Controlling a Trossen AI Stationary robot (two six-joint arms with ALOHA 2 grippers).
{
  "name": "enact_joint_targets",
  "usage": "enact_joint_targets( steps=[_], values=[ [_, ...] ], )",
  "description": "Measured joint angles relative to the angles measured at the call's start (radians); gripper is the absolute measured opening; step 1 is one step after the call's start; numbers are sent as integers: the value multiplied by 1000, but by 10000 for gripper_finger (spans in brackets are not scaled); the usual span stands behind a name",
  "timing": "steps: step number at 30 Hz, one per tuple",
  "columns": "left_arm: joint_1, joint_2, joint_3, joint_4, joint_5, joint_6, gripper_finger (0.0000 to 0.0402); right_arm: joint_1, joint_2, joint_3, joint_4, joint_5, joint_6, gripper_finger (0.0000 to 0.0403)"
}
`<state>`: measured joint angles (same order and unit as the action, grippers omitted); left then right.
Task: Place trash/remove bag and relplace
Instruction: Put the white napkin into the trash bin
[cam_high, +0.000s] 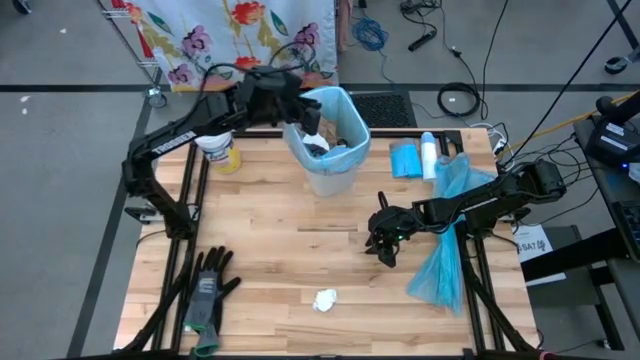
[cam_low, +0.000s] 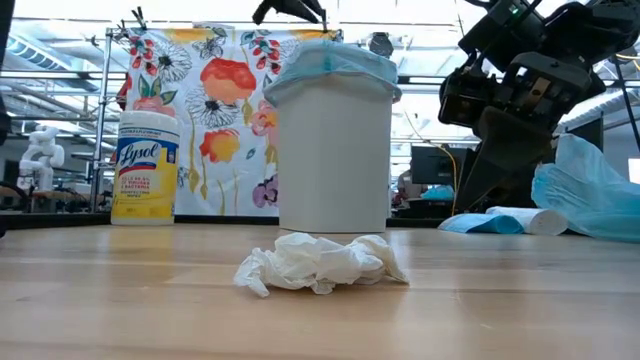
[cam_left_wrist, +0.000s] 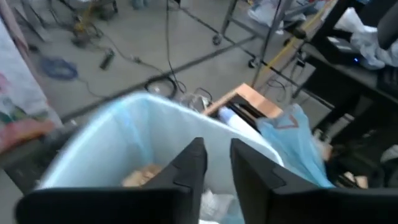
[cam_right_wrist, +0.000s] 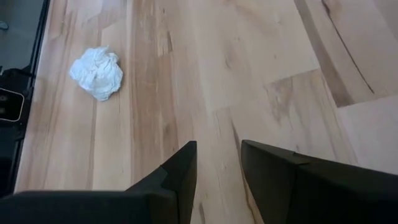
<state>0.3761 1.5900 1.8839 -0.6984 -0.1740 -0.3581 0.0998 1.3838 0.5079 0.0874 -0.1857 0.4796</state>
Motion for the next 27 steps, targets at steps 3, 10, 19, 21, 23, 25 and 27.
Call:
enact_joint_targets(
  steps=[3,10,19,21,23,25,27],
  values=[
    [5,12,-1,-3,44,-27,116,0,0,0,-10,0,3,116],
    [5,12,-1,-31,64,-28,176,0,0,0,-23,0,5,116],
    [-128,-34,-1,-437,6,-88,179,0,0,0,-60,-1,6,116],
    [-204,-36,-6,-516,-33,-125,179,0,0,0,-65,-1,6,116],
    [-288,-39,-33,-546,-81,-159,179,0,0,0,-64,0,6,116],
    [-369,-37,-65,-541,-121,-171,179,0,0,0,-64,0,-2,116],
    [-442,-36,-106,-536,-145,-187,179,0,0,0,-64,0,-10,116]
  ],
)
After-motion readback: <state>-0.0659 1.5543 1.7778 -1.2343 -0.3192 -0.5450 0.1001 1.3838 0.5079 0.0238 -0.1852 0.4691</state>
